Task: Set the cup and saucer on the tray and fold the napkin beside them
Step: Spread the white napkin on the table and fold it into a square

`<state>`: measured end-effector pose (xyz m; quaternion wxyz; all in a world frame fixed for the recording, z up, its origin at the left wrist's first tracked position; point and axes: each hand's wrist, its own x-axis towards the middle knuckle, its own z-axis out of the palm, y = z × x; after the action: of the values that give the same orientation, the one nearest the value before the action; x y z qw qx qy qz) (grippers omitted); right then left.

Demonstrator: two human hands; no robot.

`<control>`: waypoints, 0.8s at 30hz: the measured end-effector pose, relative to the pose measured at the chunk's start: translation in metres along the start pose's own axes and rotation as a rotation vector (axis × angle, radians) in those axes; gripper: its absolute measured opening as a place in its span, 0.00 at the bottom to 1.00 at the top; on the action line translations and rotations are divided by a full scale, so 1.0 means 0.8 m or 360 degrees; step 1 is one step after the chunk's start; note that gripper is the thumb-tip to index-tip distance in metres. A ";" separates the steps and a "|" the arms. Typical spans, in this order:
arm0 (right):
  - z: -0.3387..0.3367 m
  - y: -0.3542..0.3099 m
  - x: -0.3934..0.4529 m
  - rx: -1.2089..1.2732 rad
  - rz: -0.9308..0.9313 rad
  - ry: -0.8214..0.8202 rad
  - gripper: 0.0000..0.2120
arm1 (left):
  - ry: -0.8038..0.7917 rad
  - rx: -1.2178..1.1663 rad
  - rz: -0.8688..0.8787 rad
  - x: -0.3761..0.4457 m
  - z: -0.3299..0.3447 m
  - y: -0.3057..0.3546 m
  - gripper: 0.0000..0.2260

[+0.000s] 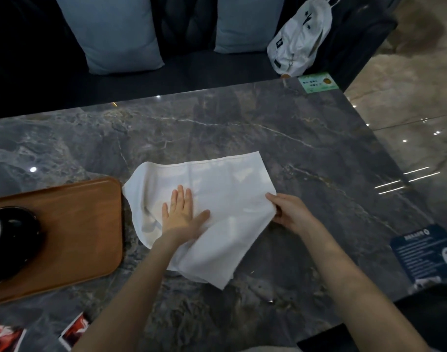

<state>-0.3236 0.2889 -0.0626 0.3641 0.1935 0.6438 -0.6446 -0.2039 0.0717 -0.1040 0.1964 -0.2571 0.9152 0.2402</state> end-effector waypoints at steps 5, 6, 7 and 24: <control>-0.014 0.017 -0.003 0.0076 0.0029 0.0062 0.06 | 0.0006 0.0182 -0.0003 -0.007 -0.003 0.005 0.35; -0.011 0.020 -0.007 0.0187 0.0038 0.0013 0.07 | 0.0045 0.0208 0.0004 -0.011 -0.002 0.011 0.34; -0.007 0.025 -0.011 0.0279 0.0044 -0.0038 0.08 | 0.0110 0.0228 0.0047 -0.017 0.001 0.018 0.33; -0.006 0.090 -0.074 -0.0123 -0.0157 -0.0030 0.05 | 0.0099 -0.0319 0.0102 -0.101 0.057 0.038 0.22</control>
<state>-0.2341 0.3136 -0.0704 0.3452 0.1412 0.6735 -0.6382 -0.1465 0.1498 -0.0914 0.1334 -0.2534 0.9000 0.3286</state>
